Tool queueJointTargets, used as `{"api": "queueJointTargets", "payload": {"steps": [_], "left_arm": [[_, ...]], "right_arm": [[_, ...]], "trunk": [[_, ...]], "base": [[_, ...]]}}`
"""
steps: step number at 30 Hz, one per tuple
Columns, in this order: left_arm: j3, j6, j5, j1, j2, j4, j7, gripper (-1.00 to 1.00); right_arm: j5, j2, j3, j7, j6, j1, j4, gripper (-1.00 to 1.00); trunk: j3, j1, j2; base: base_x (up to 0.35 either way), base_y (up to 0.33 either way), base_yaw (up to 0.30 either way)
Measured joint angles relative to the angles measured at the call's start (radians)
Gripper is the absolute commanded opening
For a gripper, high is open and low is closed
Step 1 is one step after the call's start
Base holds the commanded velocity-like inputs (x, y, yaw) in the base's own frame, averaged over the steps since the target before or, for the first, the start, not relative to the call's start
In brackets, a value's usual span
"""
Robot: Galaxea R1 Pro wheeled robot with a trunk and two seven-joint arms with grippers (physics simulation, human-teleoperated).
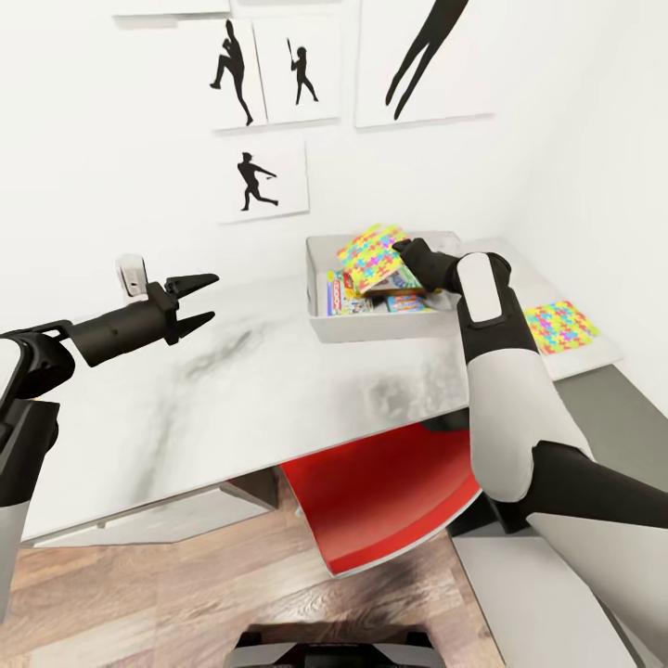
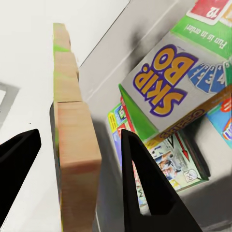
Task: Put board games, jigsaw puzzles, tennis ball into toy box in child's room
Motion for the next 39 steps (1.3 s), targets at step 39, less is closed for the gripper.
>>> {"api": "queueJointTargets", "payload": {"steps": [39], "left_arm": [[-0.024, 0.01, 0.002, -0.029, -0.008, 0.0, 0.006, 1.0]], "right_arm": [[-0.073, 0.0, 0.003, -0.163, -0.217, -0.054, 0.088, -1.0]], "trunk": [[-0.018, 0.0, 0.0]], "base": [[0.0, 0.0, 0.0]]}}
